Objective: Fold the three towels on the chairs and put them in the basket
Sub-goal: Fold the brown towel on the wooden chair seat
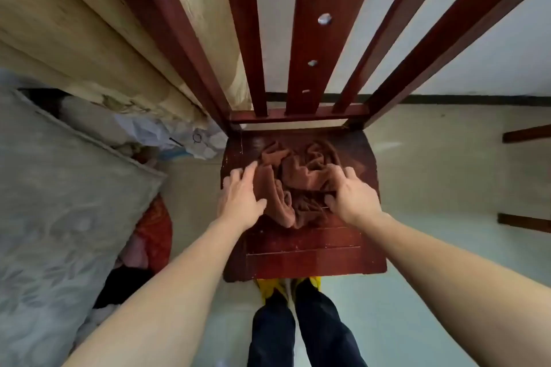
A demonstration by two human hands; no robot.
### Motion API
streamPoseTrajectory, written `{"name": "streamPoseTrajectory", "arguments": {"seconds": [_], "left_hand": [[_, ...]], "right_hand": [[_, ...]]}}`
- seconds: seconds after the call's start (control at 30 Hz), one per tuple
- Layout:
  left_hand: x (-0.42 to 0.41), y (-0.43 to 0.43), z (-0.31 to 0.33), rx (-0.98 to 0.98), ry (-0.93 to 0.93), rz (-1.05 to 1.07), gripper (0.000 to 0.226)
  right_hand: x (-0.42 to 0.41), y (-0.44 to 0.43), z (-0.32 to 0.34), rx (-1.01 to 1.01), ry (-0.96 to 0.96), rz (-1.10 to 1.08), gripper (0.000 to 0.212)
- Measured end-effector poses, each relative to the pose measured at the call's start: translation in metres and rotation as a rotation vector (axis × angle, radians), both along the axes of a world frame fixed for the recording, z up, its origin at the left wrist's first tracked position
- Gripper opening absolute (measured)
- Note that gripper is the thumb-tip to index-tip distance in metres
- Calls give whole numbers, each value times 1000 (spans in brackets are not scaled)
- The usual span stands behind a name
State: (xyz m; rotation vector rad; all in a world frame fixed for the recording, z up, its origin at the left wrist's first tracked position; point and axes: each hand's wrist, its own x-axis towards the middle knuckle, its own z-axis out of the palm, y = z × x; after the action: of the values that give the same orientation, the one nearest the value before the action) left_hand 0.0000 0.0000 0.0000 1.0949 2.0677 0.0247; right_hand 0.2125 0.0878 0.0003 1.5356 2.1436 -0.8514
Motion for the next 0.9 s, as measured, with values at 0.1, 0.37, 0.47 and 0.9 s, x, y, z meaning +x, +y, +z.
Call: {"name": "streamPoseTrajectory", "arguments": {"seconds": [0.1,0.37,0.47,0.9], "left_hand": [[11,7,-21,-29,2,-41,73],[41,-57,-45,-171,-25,13,15],[39,-66,-38,-282,11,-51,15],[60,-15,-58,-48,87,-405,42]], "right_hand": [[-12,-2,-20,43,27,54,57],[26,-72,-51,-50,-3,73,31],[52,-89,-50,-94,-48,114,36],[31,-8,-65,-17,-155,-240,41]]}}
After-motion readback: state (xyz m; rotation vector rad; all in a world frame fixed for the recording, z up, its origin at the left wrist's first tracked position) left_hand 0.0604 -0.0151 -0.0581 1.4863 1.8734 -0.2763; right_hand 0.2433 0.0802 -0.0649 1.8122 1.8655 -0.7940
